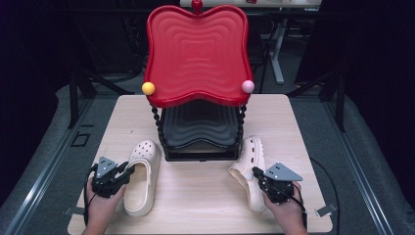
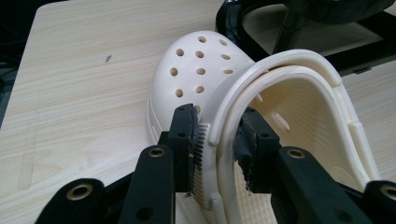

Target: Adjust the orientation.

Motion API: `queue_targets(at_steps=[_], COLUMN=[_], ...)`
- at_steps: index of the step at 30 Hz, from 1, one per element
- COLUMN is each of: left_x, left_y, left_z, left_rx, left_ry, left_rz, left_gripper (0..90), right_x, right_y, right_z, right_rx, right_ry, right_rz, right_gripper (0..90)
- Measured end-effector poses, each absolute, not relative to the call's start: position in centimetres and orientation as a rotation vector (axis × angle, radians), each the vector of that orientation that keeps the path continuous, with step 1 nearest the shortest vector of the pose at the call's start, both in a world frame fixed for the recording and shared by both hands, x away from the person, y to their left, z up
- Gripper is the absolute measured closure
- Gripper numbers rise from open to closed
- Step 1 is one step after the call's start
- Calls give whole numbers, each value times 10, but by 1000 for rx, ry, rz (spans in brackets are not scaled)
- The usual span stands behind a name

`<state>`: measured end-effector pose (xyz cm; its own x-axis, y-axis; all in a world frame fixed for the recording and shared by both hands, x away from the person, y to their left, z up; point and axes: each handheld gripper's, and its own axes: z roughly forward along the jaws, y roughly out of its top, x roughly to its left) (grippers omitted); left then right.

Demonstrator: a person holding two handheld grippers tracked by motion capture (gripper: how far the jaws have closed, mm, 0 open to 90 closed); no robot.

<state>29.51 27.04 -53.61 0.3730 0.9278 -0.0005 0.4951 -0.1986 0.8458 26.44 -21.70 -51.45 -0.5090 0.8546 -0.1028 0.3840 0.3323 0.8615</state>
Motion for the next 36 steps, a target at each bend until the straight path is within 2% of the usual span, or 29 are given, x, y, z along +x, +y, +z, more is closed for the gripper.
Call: queue_targets(at_steps=[11,19,36], left_x=[295,295,296], left_y=[271,270,270], left_z=[-536,-536,-536], left_rx=[1833,1832,1834], left_ry=[1240,1239,1241], left_rz=[676,675,674], left_gripper=[685,684,680], right_x=[263,266,281], right_y=[-236,-274,-329], right_z=[-512,-513,-540], right_rx=[1162,1340,1647], right_ry=[1994,1887,1821], right_rz=[1146,1169,1158], right_gripper=[899,899,900])
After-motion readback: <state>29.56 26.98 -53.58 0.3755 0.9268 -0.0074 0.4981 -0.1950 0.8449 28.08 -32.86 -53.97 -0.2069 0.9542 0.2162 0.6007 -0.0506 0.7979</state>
